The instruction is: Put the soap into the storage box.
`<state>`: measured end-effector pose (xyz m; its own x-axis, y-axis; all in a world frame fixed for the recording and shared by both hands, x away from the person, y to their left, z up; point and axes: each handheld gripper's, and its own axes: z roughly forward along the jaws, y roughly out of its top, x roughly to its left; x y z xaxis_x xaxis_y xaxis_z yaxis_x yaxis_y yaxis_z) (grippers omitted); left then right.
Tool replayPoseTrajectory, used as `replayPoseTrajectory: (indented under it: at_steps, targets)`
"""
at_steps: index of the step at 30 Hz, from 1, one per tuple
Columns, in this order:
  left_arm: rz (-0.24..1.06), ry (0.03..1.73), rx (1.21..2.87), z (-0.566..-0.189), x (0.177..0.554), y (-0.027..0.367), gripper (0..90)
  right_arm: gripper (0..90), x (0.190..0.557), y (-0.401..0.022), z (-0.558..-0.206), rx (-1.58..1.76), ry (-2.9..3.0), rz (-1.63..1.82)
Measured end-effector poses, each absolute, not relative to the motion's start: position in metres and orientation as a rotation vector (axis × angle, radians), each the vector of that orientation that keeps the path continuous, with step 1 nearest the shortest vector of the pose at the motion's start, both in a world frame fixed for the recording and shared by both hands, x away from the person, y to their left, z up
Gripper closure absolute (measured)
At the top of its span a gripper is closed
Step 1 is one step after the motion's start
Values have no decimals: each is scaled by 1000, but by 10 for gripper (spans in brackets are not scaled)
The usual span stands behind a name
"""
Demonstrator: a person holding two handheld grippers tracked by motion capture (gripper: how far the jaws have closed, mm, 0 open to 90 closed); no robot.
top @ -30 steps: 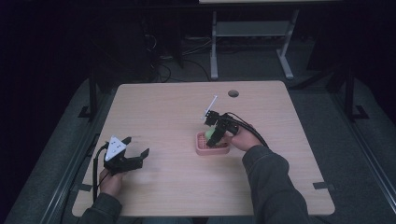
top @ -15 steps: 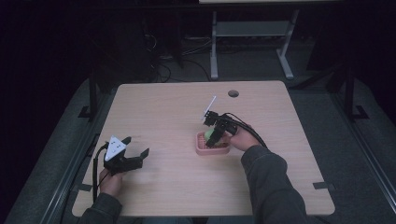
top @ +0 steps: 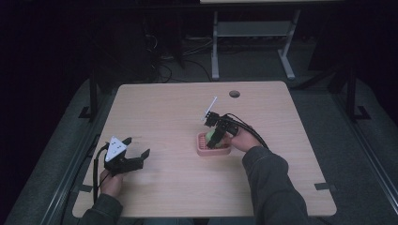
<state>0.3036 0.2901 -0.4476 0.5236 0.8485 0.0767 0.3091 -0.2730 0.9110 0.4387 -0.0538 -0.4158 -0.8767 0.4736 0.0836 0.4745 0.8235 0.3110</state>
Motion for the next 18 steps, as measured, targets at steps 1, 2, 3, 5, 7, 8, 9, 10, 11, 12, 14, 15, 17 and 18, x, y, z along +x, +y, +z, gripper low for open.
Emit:
replayPoseTrajectory:
  at_steps: [1, 2, 3, 5, 7, 8, 9, 10, 11, 12, 14, 15, 17, 18]
  targets:
    - [722, 960, 1826, -448, 304, 290, 143, 258, 439, -54, -416, -775, -2997, -512]
    - [721, 961, 1827, -448, 304, 290, 142, 258, 439, -54, -417, -776, -2995, -508]
    - [721, 961, 1825, -447, 304, 290, 142, 258, 439, -54, -417, -775, -2996, -504]
    - [722, 961, 1824, -447, 304, 290, 142, 258, 439, -54, -417, -778, -2993, -505]
    - [721, 962, 1825, -448, 304, 290, 142, 258, 439, -54, -417, -781, -2992, -508]
    - [722, 962, 1825, -448, 304, 290, 143, 258, 439, -54, -417, -779, -2993, -508]
    - [723, 961, 1825, -448, 304, 290, 142, 258, 439, -54, -417, -775, -2994, -507]
    - [723, 962, 1825, -448, 304, 290, 143, 258, 439, -54, -418, -775, -2993, -510]
    - [724, 961, 1827, -448, 304, 290, 142, 258, 439, -54, -418, -776, -2989, -513]
    - [724, 962, 1826, -448, 304, 290, 142, 258, 439, -53, -418, -775, -2989, -516]
    - [723, 963, 1825, -448, 304, 290, 142, 258, 439, -54, -417, -776, -2989, -520]
    - [724, 962, 1826, -448, 304, 290, 142, 258, 439, -54, -417, -777, -2988, -522]
    - [721, 963, 1825, -448, 304, 290, 142, 259, 438, -54, -416, -777, -2989, -526]
    - [720, 965, 1825, -448, 304, 290, 142, 259, 438, -54, -416, -780, -2988, -527]
